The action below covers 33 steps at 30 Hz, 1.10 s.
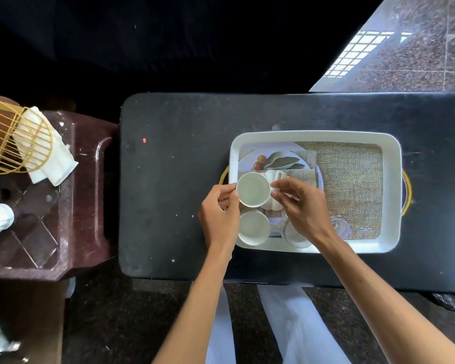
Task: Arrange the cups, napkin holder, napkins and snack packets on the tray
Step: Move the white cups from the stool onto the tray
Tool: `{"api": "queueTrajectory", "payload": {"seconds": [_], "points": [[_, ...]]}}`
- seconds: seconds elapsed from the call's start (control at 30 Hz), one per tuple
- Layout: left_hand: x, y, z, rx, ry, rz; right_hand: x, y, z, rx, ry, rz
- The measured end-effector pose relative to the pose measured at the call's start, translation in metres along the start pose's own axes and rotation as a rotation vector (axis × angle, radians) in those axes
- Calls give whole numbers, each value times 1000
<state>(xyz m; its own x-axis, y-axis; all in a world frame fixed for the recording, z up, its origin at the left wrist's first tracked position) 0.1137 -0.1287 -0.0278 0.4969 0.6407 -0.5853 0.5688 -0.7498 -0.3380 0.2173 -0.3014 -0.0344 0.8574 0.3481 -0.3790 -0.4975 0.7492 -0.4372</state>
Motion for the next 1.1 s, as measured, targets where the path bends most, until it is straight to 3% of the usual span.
{"api": "queueTrajectory", "payload": {"seconds": [0.77, 0.87, 1.1], "points": [[1, -1, 8, -3, -4, 29, 0, 3, -1, -53, -1, 71], [-1, -8, 7, -103, -41, 41, -1, 0, 4, -34, 17, 111], [-13, -71, -2, -258, -15, -38, -12, -6, 55, 25, -88, 5]]}}
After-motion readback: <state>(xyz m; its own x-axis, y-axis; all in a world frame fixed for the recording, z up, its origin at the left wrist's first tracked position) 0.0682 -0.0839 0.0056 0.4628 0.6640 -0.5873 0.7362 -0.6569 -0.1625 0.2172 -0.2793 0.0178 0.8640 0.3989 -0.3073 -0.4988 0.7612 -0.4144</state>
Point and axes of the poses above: each hand's wrist, its own x-axis towards the middle knuckle, its own y-axis out of the palm, z = x × y, the point moved 7 cm from there along x, towards the middle knuckle, and after that the axes turned 1 degree about z, right-handed, at the moved point
